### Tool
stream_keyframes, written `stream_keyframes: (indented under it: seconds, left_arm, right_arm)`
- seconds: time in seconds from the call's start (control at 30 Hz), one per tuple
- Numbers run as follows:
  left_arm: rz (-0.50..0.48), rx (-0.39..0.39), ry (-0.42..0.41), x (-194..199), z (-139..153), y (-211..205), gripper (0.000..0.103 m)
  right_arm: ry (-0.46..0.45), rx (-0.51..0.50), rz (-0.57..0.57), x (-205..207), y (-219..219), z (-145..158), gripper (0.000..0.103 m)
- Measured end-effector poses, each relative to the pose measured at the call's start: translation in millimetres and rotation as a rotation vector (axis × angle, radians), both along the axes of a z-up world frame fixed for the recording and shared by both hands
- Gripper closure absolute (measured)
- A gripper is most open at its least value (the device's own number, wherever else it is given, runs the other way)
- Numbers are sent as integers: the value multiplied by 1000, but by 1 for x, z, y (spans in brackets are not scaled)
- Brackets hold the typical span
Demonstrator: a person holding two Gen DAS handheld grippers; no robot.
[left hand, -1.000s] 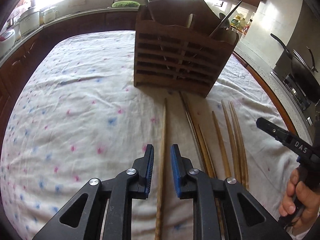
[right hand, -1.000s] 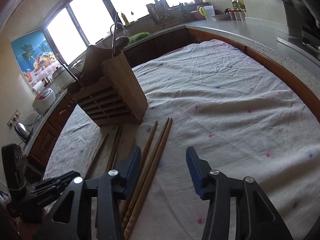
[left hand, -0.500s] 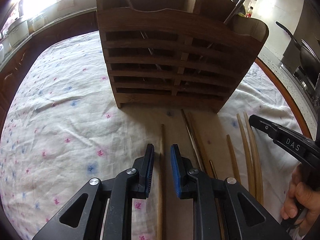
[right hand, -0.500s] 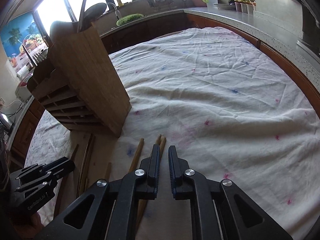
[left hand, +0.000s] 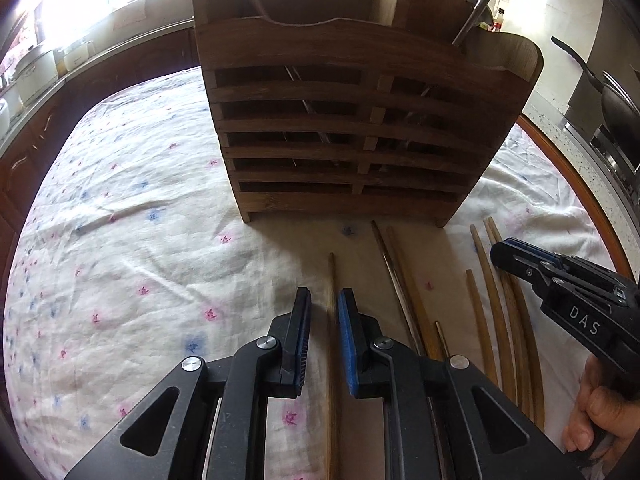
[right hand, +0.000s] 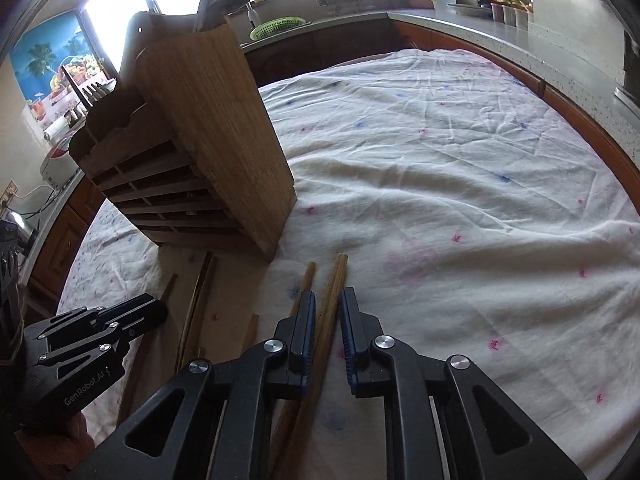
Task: Organize utensils
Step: 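Close the left gripper on a chopstick while the right grasps wooden chopsticks, then lift the held chopsticks with both grippers toward the wooden holder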
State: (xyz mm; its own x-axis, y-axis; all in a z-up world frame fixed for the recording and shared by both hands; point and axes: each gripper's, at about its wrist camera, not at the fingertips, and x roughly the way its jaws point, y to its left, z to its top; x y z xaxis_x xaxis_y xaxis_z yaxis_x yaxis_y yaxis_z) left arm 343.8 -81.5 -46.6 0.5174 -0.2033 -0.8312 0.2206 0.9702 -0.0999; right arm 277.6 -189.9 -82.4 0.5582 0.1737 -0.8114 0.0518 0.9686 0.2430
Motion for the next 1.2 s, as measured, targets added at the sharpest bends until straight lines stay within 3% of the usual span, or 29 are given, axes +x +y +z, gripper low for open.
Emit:
stream_keyframes:
  seconds: [0.1,0.23,0.37,0.5,0.63,0.73,1.2]
  left_arm:
    - [-16,2,-9,-2,-2,2,99]
    - [-6,-64,-2,-11,3,13,99]
    - [6,-144,-30,-25,15,27,99]
    - [15,-203,-43,-43,28,35,99]
    - [21,-216,-58,-53,36,40,99]
    - [31,-260,-72,-64,48,55,99]
    - [34,-379,-297,-139,147,106,99]
  right_arm:
    - [-6,-16,15,-3,2,0,93]
    - [-3,44,-5,-8,-4,4,97]
    - [-57,106,0,-26,-6,21,97]
    - [-76,91,27,-34,-2,34,97]
    - [-36,85,14,-29,-3,20,97]
    - [-57,114,6,-39,-8,23,97]
    - [-393,190,51,-99,-22,162,97]
